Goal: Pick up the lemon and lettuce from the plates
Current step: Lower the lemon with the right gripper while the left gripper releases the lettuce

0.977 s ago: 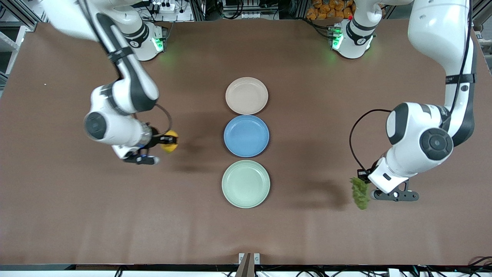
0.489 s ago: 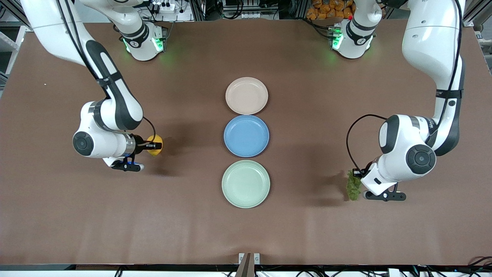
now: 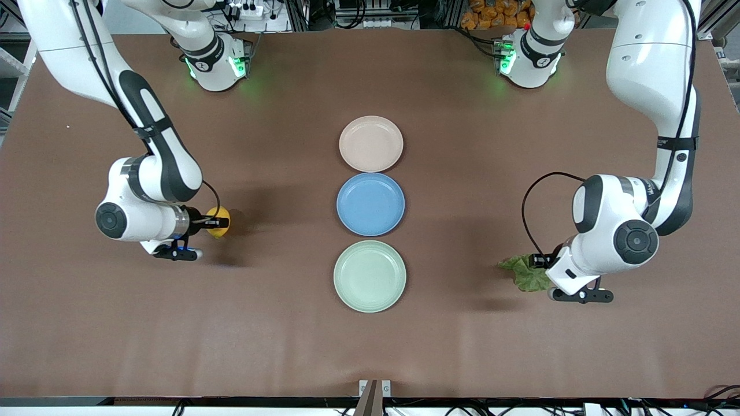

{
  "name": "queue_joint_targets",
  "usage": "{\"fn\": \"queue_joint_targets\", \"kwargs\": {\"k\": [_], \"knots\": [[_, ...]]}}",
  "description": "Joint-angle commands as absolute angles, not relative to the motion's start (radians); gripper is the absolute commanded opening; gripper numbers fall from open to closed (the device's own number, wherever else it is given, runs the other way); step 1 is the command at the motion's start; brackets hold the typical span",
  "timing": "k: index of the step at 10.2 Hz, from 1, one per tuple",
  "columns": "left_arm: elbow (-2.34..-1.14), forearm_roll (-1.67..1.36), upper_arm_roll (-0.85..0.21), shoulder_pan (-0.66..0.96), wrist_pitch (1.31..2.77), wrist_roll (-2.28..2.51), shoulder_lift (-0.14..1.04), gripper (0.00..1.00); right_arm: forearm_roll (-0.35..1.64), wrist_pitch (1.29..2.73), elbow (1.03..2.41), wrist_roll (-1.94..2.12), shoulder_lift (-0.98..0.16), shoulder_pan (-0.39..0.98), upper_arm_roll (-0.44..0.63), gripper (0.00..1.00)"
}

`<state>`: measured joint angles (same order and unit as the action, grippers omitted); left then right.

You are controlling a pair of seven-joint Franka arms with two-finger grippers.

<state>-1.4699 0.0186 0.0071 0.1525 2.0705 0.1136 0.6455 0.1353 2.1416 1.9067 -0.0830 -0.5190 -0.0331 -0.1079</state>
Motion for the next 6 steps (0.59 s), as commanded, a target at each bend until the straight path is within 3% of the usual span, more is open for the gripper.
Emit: {"fn": "queue_joint_targets", "kwargs": {"k": [1, 3, 6], "knots": [[-1.454, 0.040, 0.017, 0.146, 2.051, 0.109, 0.583, 1.00, 0.123, 2.132, 1.901, -0.083, -0.523, -0.049, -0.126, 1.00], [-1.454, 0.038, 0.031, 0.146, 2.051, 0.109, 0.507, 1.00, 0.127, 2.114, 1.879, -0.086, -0.512, -0.046, -0.127, 1.00], [-1.454, 0.012, 0.040, 0.130, 1.987, 0.112, 0.382, 1.00, 0.133, 1.889, 1.752, -0.087, -0.465, -0.069, -0.127, 1.00]]}}
